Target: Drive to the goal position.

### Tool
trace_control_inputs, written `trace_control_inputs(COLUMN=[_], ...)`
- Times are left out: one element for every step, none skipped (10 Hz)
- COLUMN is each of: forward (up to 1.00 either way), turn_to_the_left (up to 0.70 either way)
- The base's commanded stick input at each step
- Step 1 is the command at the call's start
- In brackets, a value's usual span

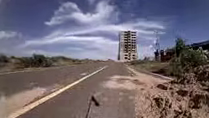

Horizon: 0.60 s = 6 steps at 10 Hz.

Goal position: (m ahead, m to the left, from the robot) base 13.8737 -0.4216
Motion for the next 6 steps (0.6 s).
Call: trace_control_inputs(forward=[1.0,1.0,1.0,1.0,1.0,1.0], turn_to_the_left=[0.0,0.0,0.0,-0.27,-0.37,-0.4])
